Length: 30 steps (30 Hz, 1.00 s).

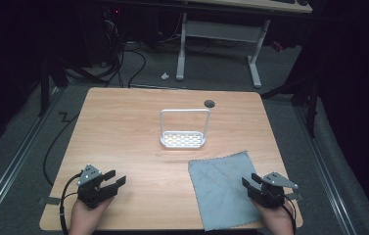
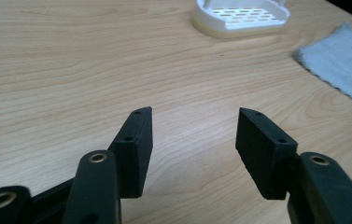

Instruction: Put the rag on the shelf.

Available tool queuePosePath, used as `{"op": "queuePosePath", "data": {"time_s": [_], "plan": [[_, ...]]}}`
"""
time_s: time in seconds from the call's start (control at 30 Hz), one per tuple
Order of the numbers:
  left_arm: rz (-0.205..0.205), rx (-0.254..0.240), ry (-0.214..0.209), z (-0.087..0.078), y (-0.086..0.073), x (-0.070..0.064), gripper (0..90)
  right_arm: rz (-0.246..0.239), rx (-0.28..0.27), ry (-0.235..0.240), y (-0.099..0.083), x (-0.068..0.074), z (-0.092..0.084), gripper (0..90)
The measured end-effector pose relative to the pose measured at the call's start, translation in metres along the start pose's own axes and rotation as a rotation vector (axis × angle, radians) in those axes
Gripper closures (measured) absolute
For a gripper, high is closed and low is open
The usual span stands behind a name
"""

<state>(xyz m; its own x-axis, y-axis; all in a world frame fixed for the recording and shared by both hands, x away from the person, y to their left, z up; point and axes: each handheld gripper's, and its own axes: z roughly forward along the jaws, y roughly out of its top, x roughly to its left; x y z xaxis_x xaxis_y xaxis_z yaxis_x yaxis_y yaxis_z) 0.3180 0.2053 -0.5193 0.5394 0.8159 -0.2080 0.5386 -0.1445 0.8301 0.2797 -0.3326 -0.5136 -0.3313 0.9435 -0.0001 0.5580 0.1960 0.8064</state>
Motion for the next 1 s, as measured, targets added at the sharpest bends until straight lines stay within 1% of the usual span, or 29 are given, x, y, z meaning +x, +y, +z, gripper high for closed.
{"op": "queuePosePath", "data": {"time_s": [0.1,0.17,0.2,0.3,0.43,0.5,0.53,0.57,0.6,0.63,0.67,0.7,0.73,0.77,0.8,0.83,0.87,0.93,0.97,1.0], "plan": [[0.005,-0.011,0.003,-0.001,0.0,-0.001,45.2,0.01,-0.006,-0.006,0.0,-0.003,-0.001,54.3],[0.015,-0.013,0.0,-0.002,0.001,-0.002,45.1,0.01,-0.01,-0.005,0.0,-0.003,-0.001,54.4],[0.024,-0.016,0.001,-0.001,0.001,-0.004,44.7,0.003,-0.002,-0.005,0.0,-0.002,-0.001,54.3],[0.025,-0.019,-0.004,-0.001,0.001,-0.004,43.7,-0.012,-0.006,0.002,0.0,-0.002,-0.001,54.3],[0.027,-0.013,-0.006,0.0,0.0,-0.004,44.1,-0.012,-0.007,0.004,0.001,0.0,-0.001,54.7],[0.018,-0.003,-0.004,0.0,-0.001,-0.004,48.9,0.001,0.016,0.019,0.001,-0.003,-0.001,62.3],[0.008,0.003,-0.004,0.001,-0.001,-0.004,48.9,0.001,0.016,0.019,0.001,-0.003,-0.001,62.3],[0.001,0.004,-0.013,0.001,-0.001,-0.003,50.8,0.004,0.021,0.016,0.001,-0.004,-0.002,69.8],[-0.003,0.007,-0.026,0.002,-0.001,-0.003,55.2,-0.006,0.027,0.008,0.001,-0.005,-0.002,76.7],[-0.008,0.019,-0.038,0.001,-0.001,-0.003,63.4,-0.028,0.037,-0.011,0.001,-0.008,-0.003,89.2],[-0.008,0.019,-0.038,0.001,-0.001,-0.003,66.7,-0.022,0.05,-0.027,0.0,-0.01,-0.004,90.0],[-0.013,0.025,-0.047,0.001,-0.001,-0.004,66.7,-0.022,0.05,-0.027,0.0,-0.01,-0.004,90.0],[-0.013,0.026,-0.053,0.001,-0.001,-0.004,73.2,-0.019,0.069,-0.04,-0.002,-0.015,-0.004,90.0],[-0.011,0.029,-0.056,0.001,-0.001,-0.004,73.2,-0.019,0.069,-0.04,-0.002,-0.015,-0.004,90.0],[-0.012,0.037,-0.054,0.002,-0.001,-0.004,77.8,-0.015,0.094,-0.059,-0.005,-0.02,-0.003,90.0],[-0.016,0.047,-0.049,0.002,-0.002,-0.004,79.7,-0.008,0.108,-0.065,-0.007,-0.021,-0.001,90.0],[-0.017,0.049,-0.044,0.003,-0.002,-0.004,79.7,-0.008,0.108,-0.065,-0.007,-0.021,-0.001,90.0],[-0.014,0.05,-0.043,0.003,-0.003,-0.003,83.2,0.007,0.136,-0.071,-0.01,-0.024,0.001,90.0],[-0.012,0.049,-0.041,0.003,-0.003,-0.003,85.3,0.017,0.14,-0.07,-0.011,-0.026,0.003,90.0],[-0.012,0.045,-0.042,0.002,-0.002,-0.003,85.4,0.022,0.142,-0.07,-0.011,-0.026,0.003,90.0]]}}
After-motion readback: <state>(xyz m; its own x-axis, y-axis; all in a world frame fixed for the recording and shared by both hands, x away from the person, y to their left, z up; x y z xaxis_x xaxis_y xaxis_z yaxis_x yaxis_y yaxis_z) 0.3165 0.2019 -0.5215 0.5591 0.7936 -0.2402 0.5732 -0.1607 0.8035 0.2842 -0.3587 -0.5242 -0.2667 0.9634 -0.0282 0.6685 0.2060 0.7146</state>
